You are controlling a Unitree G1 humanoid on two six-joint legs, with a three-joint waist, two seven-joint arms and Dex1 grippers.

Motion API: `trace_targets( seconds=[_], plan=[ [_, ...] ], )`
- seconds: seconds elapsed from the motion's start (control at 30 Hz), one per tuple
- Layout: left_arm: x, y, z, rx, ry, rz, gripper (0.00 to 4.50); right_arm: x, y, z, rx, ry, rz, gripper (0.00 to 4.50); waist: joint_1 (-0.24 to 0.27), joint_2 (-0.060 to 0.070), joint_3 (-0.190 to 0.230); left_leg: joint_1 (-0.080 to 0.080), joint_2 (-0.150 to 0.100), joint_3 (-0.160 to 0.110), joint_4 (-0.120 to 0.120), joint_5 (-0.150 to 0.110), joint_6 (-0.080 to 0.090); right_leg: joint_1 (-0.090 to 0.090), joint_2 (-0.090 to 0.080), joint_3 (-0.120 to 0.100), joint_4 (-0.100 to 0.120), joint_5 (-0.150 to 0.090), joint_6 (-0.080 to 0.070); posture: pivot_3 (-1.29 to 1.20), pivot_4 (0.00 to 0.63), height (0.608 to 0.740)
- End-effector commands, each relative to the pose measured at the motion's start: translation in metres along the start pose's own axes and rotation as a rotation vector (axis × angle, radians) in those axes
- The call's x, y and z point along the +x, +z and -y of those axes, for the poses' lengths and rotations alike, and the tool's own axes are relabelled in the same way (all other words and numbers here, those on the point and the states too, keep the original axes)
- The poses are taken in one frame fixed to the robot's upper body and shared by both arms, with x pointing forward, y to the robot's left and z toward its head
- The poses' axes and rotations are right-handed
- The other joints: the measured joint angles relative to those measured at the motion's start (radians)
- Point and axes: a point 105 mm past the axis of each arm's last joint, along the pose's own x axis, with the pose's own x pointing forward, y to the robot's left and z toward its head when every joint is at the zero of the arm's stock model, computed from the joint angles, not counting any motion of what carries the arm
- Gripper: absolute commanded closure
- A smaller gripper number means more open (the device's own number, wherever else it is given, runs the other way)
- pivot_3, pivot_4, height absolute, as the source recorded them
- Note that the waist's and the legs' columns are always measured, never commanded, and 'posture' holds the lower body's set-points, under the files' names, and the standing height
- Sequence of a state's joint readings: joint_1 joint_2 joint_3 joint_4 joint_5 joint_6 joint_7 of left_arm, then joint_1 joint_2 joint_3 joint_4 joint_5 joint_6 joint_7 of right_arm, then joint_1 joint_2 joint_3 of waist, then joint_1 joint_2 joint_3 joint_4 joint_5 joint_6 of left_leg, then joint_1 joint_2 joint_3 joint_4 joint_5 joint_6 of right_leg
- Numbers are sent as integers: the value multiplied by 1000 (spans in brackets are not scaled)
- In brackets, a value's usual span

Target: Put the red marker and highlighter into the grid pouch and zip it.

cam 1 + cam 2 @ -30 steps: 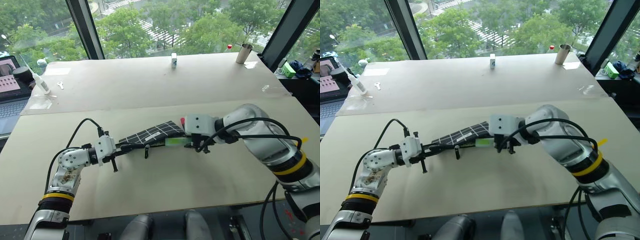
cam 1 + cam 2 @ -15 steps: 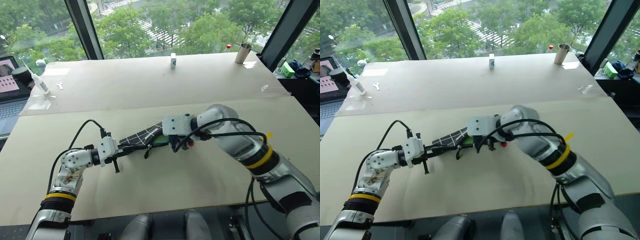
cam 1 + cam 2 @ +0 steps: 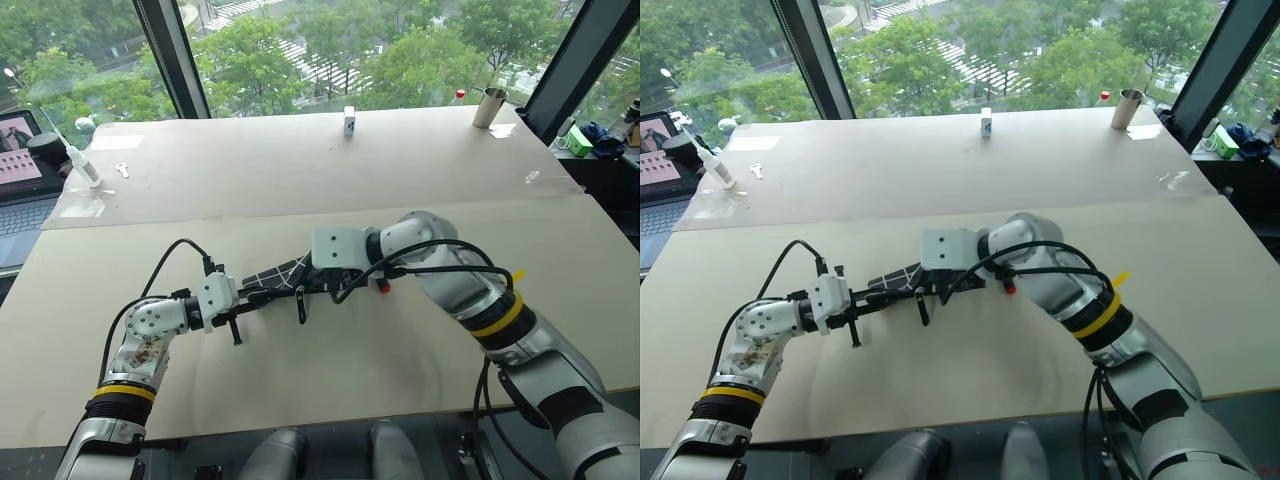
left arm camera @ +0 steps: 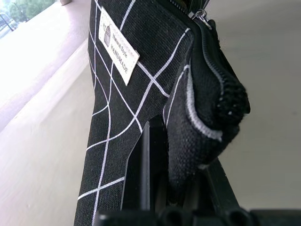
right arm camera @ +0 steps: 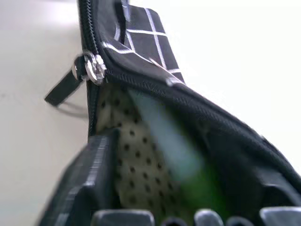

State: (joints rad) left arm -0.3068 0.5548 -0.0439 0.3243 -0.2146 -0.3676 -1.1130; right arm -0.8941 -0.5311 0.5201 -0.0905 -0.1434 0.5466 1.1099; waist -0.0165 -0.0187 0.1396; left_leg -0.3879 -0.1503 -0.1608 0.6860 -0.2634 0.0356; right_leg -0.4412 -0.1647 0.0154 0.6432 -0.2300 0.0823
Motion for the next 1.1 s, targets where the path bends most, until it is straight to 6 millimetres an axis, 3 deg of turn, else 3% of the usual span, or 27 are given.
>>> trace_targets(
  seconds=[0.03, 0.17, 0.3, 0.43, 0.73, 1.1],
  plan=[
    [-2, 10, -8, 14, 28, 37, 4500, -43, 9, 23, 57, -83, 85, 1149, 0, 0, 0, 0, 0, 0, 0, 0, 0, 0, 0, 0, 0, 0, 0, 0, 150, 739],
    [-4, 14, -18, -24, 94, 70, 4500, -86, -1, 22, 161, -82, 160, 1149, 3, 0, 0, 0, 0, 0, 0, 0, 0, 0, 0, 0, -1, 0, 0, 0, 150, 739],
    [-8, 14, -18, -28, 110, 64, 4500, -106, -44, 24, 367, -212, 82, 1149, 5, 0, 0, 0, 0, 0, 0, -1, 1, 2, 0, -1, -2, 0, 0, 0, 150, 739],
    [-14, 12, -16, -32, 123, 51, 4500, -91, -84, 26, 653, -391, -75, 1149, -6, 0, 0, 0, 3, 3, 0, -1, 1, 0, 0, 1, -1, 1, -1, 0, 150, 739],
    [-17, 11, -17, -26, 130, 35, 4500, -50, -85, 9, 889, -458, -154, 1149, 1, 0, 0, 0, 6, 4, 0, -1, -1, -1, 1, 0, -1, 2, -3, 0, 150, 739],
    [-16, 11, -16, -26, 134, 36, 4500, -14, -95, -16, 869, -420, -271, 1149, 0, 0, 0, 0, 6, 4, 0, -1, -1, -1, 2, 0, -1, 2, -3, 0, 150, 739]
  ],
)
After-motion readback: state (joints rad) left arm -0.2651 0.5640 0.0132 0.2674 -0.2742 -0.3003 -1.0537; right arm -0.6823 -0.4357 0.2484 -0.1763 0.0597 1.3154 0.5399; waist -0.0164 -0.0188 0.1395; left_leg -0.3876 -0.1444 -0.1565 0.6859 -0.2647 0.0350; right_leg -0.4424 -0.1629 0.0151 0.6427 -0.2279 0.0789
